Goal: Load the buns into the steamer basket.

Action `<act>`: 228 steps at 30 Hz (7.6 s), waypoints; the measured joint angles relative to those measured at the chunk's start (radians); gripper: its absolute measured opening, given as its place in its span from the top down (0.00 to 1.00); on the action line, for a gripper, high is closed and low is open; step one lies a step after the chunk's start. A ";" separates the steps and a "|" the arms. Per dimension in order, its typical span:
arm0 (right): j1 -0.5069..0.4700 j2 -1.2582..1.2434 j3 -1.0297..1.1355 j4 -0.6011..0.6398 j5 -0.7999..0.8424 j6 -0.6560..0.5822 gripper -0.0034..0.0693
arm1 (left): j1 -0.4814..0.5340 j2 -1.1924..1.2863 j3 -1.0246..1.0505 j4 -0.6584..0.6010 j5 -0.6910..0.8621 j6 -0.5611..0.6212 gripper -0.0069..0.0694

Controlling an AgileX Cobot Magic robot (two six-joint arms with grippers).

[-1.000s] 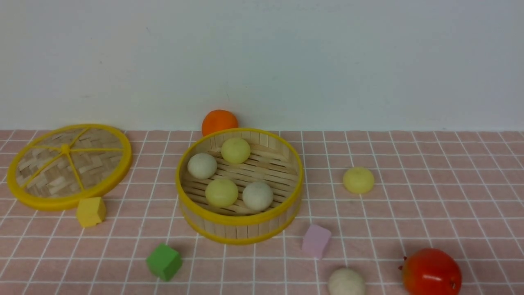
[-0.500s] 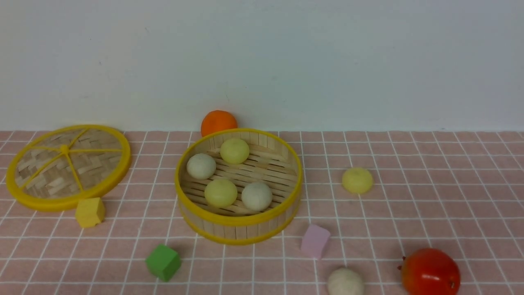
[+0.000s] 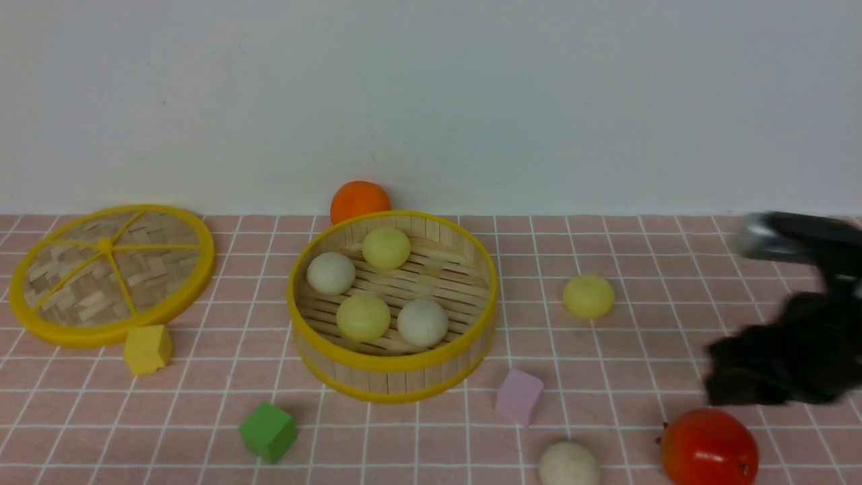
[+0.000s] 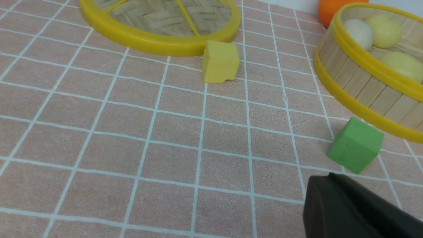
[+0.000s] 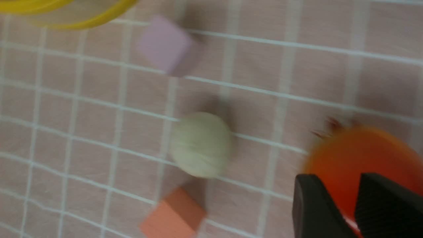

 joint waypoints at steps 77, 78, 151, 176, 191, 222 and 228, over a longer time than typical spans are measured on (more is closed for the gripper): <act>0.314 0.774 -0.963 -0.241 0.086 0.182 0.93 | 0.000 0.000 0.000 0.023 0.000 0.000 0.77; 0.314 0.774 -0.963 -0.242 0.094 0.183 0.93 | 0.000 0.000 0.000 0.024 0.000 0.000 0.77; 0.045 0.788 -1.090 -0.173 0.216 0.219 0.94 | 0.000 0.000 0.000 0.025 0.000 0.000 0.70; 0.214 0.934 -1.166 0.094 -0.006 -0.022 0.94 | 0.000 0.000 0.000 0.025 0.000 0.000 0.67; 0.213 0.879 -1.165 0.006 0.064 -0.004 0.50 | 0.000 0.000 0.000 0.025 0.000 0.000 0.64; 0.134 -0.033 -0.517 -0.211 0.481 0.179 0.96 | 0.000 0.000 0.000 0.025 0.000 0.000 0.61; 0.134 -0.076 -0.465 -0.214 0.481 0.179 0.96 | 0.000 0.000 0.000 0.025 0.000 0.000 0.61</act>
